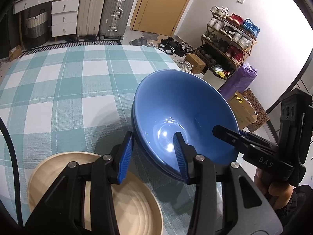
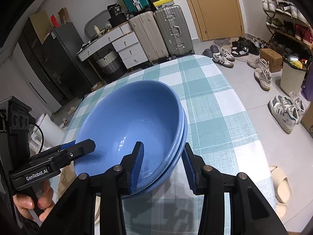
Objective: Organize plates and bowls
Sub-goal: 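Lift the bowl stack with both tools and carry it toward the cream plates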
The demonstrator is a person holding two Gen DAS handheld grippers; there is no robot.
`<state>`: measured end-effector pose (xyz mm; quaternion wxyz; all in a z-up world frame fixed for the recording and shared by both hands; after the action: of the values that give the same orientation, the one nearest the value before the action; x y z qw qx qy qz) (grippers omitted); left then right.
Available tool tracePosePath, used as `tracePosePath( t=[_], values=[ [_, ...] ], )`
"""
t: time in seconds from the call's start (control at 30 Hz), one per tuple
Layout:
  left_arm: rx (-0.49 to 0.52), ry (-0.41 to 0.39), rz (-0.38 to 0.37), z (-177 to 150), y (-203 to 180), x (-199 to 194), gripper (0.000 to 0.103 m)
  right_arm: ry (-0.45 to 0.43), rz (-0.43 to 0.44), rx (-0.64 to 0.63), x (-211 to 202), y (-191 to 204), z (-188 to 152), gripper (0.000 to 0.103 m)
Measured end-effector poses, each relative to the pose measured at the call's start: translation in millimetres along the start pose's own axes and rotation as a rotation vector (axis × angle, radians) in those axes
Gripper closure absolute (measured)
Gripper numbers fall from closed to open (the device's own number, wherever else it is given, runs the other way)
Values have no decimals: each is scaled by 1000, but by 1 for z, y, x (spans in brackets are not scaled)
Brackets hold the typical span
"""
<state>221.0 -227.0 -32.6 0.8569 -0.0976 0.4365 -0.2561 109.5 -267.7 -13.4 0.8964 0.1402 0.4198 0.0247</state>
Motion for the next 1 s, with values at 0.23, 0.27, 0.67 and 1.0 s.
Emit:
tracePosePath(
  t=[0.23,0.27,0.67,1.0],
  values=[
    [20,-25,-5,-1,-9,-21,64,-26,-9,-23,-20,10,2,63],
    [21,-28,-7,-2,-10,-25,64,-29,-11,-27,-23,11,1,63],
    [36,-77,-17,-9,-28,-76,64,-72,-17,-55,-61,33,1,63],
    [51,-123,-13,-16,-36,-119,64,-99,-20,-81,-84,56,-3,62]
  ],
)
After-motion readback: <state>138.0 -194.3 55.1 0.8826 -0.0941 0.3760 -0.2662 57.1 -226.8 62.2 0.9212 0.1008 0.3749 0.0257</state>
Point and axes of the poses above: each gripper's, at about its wrist camera, not at the fingertips, and x roughly the way its jaws point, y to its left, z to its top, the point moved 9 cm from there along x, roughly the way its jaws point, and after that the axes turned 5 degrees about -z, right-handed, at the moved point
